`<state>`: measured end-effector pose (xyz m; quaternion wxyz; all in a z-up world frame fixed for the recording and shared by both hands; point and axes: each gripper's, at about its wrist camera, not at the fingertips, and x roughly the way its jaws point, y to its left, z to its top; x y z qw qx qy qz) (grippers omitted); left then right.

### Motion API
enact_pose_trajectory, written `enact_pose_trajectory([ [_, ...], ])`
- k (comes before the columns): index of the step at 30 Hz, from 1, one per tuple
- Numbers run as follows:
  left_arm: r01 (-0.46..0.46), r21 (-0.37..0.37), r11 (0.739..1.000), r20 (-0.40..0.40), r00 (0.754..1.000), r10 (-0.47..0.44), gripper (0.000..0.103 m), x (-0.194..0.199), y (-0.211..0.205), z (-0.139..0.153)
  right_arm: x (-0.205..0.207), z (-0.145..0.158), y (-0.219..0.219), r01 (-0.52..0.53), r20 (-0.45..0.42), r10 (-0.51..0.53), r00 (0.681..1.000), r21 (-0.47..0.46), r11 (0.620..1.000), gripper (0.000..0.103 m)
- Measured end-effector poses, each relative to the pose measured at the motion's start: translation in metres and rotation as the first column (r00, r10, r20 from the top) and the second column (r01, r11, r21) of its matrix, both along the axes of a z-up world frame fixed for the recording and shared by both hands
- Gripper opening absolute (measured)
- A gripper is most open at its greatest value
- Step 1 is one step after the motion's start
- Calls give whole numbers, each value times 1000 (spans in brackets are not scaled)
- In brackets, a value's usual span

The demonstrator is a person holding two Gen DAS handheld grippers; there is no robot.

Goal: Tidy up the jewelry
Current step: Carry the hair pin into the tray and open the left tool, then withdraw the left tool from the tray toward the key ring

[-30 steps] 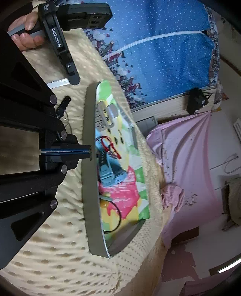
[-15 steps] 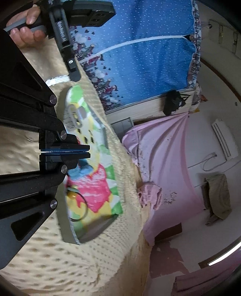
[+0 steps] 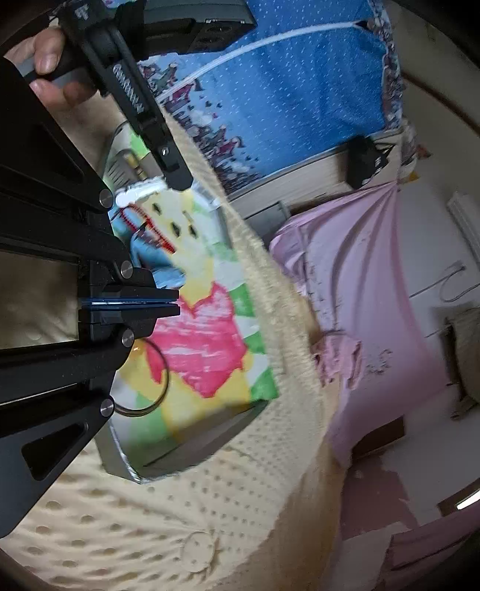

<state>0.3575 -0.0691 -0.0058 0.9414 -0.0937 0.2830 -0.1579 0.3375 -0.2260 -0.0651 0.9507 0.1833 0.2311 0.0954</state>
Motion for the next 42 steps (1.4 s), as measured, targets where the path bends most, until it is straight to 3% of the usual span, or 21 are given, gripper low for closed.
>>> enact_pose_trajectory([
  [9,-24,-15,1000,-18,1000,23,7,-3,4,-4,3,-14,2,-6,-39,7,999,4,1000,2],
  [11,-29,-13,999,-11,1000,29,17,-6,5,-3,1,-14,1,-3,-33,3,999,5,1000,2],
  [13,-48,-22,999,5,999,48,44,-13,9,0,-1,-12,0,3,-23,-3,1000,4,1000,2],
  [14,-56,-28,998,13,998,57,51,-14,11,0,-3,-11,0,4,-20,-4,1000,3,1000,4],
  [15,-76,-35,996,34,996,77,60,-19,14,3,-4,-11,0,8,-16,-8,1000,1,1000,7],
  [16,-87,-39,995,45,995,89,60,-21,16,4,-5,-10,0,10,-12,-10,1000,-1,1000,10],
  [18,-94,-43,995,46,994,96,60,-24,19,6,-9,-8,-2,22,3,-22,1000,-3,1000,28],
  [19,-100,-40,994,48,994,102,60,-25,20,7,-11,-7,-2,27,12,-27,1000,-4,1000,32],
  [20,-103,-36,994,51,993,105,61,-27,21,8,-12,-6,-3,32,19,-32,999,-5,999,34],
  [23,-134,-6,991,81,988,134,78,-36,23,11,-18,-1,-4,43,47,-42,998,-12,999,36],
  [30,-228,15,974,188,957,221,102,-71,39,25,-46,18,2,85,181,-73,981,-62,994,59],
  [35,-281,-12,960,242,930,276,103,-101,59,29,-74,32,13,107,287,-72,955,-108,988,81],
  [42,-332,-16,943,256,910,325,103,-134,84,24,-111,47,31,110,376,-40,926,-166,980,92],
])
